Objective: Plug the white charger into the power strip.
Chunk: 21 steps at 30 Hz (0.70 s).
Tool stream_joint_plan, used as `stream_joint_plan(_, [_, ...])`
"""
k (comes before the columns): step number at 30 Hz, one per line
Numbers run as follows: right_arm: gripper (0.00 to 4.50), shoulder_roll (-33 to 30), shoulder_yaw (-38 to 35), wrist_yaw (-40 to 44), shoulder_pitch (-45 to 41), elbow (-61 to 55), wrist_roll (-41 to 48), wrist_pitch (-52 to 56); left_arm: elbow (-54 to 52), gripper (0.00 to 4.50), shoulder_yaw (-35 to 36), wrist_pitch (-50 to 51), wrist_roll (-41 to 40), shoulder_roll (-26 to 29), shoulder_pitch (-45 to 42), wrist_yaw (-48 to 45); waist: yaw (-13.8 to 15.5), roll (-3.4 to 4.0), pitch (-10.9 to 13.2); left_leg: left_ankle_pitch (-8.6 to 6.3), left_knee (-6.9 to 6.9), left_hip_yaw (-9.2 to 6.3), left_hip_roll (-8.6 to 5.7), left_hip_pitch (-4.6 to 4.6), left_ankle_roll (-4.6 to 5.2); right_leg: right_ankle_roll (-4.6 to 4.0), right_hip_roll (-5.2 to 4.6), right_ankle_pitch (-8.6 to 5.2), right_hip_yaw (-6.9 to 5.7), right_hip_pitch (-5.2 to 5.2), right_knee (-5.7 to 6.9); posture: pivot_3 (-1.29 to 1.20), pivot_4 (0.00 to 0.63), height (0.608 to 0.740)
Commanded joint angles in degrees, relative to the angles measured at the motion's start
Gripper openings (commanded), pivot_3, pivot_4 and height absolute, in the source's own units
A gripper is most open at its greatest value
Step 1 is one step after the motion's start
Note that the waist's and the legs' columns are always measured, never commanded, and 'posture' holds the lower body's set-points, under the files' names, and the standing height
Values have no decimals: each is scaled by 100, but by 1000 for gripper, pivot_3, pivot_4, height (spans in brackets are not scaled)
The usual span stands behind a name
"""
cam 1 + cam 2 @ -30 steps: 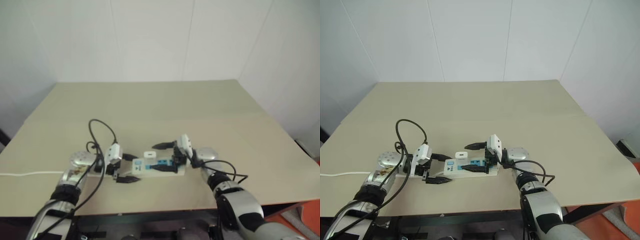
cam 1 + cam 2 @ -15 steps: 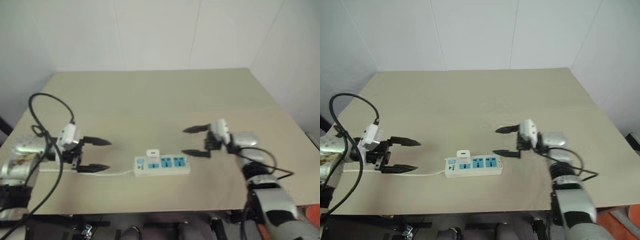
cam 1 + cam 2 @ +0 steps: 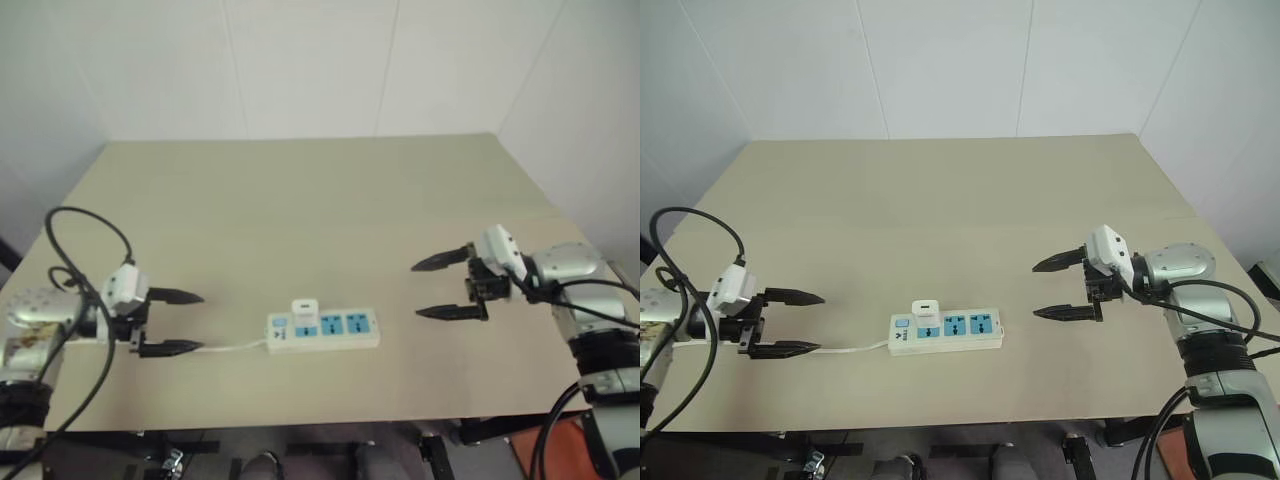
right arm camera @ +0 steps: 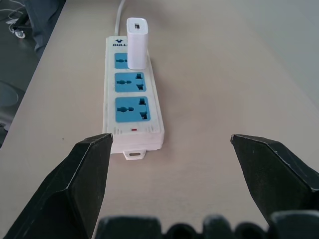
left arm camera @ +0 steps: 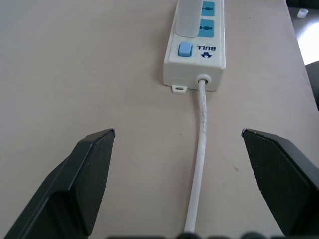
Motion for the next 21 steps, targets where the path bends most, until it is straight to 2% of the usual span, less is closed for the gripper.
stream_joint_plan(1, [4500, -197, -208, 72, 211, -278, -47, 101, -62, 4480, 61, -135, 2, -39, 28, 84, 11, 0, 0, -1, 7, -1, 1, -4, 1, 0, 0, 0, -2, 0, 0, 0, 150, 740])
stream_joint_plan(21, [4500, -111, -557, -610, 1007, -1842, 173, 702, 117, 4480, 104, -16, -59, 27, -114, 42, 31, -1, 0, -2, 39, -1, 0, -6, 2, 11, 1, 9, -2, 8, 11, 0, 150, 740])
